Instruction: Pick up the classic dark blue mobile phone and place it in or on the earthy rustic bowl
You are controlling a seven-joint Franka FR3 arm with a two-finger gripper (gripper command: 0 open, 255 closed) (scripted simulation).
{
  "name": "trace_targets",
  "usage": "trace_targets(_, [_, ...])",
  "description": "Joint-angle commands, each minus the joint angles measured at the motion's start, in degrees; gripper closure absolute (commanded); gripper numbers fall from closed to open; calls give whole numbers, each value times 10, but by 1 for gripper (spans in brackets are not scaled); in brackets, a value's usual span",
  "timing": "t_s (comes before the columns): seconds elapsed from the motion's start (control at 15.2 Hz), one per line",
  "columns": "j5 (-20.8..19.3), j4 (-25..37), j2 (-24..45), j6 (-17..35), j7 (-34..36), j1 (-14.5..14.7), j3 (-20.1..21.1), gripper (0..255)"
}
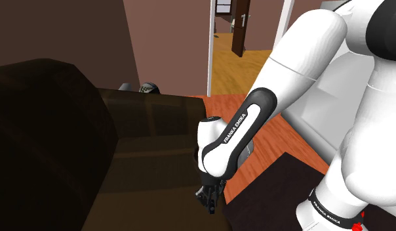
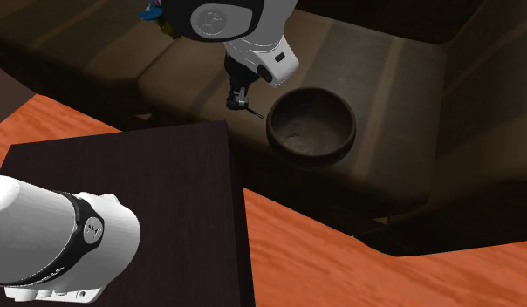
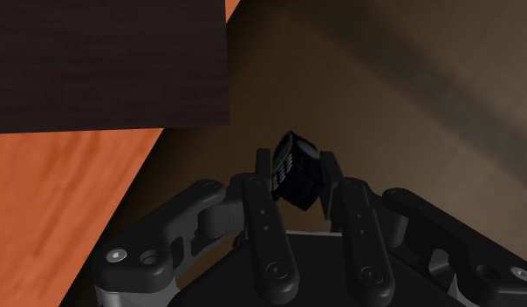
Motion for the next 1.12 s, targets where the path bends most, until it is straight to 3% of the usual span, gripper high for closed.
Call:
trace_targets(0.0, [1,-1,-10,-9,1,-1,1,255])
trace_targets(1.06, [12,5,-162,-165,20,-6,-2,255])
